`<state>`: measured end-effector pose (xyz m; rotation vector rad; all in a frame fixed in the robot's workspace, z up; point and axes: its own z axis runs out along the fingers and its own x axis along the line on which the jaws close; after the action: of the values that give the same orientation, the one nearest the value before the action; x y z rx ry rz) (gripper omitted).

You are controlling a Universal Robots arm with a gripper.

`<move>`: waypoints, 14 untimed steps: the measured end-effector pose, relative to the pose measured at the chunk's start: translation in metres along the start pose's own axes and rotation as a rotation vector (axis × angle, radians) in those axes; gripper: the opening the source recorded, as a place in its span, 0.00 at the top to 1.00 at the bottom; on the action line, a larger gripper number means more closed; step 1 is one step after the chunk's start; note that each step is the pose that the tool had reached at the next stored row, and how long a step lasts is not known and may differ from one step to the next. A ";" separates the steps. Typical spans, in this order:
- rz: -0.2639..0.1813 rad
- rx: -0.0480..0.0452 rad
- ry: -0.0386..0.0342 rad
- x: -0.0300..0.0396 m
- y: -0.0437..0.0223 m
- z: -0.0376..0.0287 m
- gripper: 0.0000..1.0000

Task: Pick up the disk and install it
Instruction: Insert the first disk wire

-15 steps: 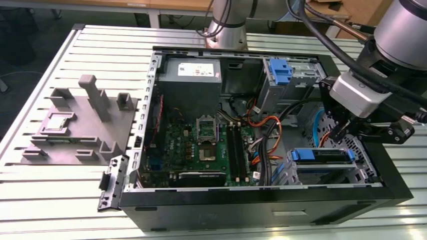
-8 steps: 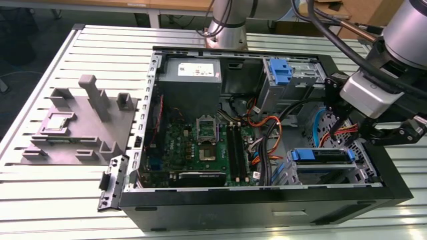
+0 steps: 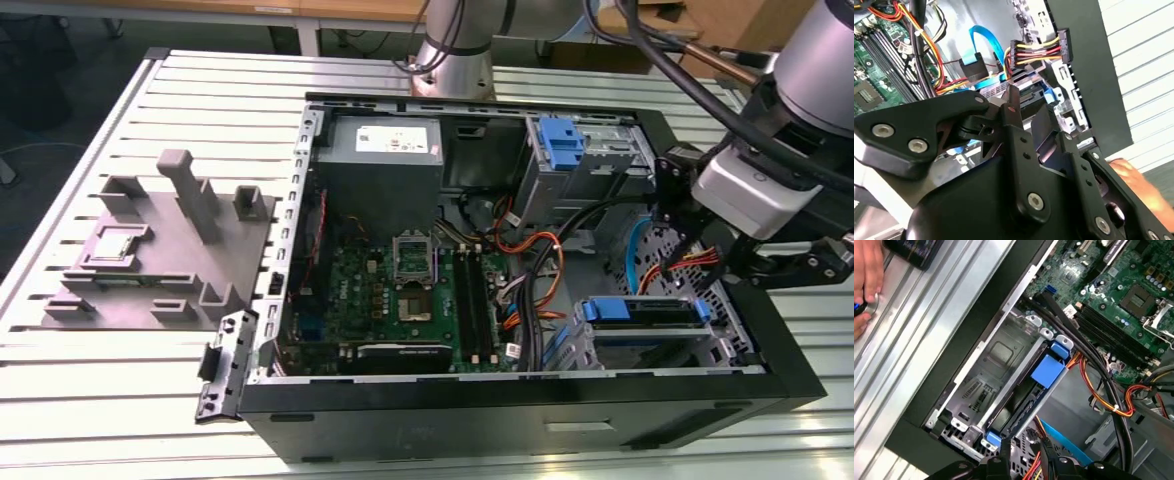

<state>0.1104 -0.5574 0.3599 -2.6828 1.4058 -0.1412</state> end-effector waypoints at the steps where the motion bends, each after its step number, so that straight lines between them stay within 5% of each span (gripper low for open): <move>1: -0.009 0.0114 0.0065 0.0000 0.0000 0.0000 0.63; 5: -0.029 0.0644 0.0442 -0.0001 0.0000 0.0000 0.63; 8: -0.036 0.0724 0.0711 -0.0005 -0.0004 0.0001 0.63; 11: -0.074 0.0817 0.0712 -0.0005 -0.0004 0.0003 0.63; 14: -0.106 0.0764 0.0774 -0.0006 -0.0003 0.0005 0.63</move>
<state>0.1104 -0.5567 0.3595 -2.7164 1.2501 -0.3045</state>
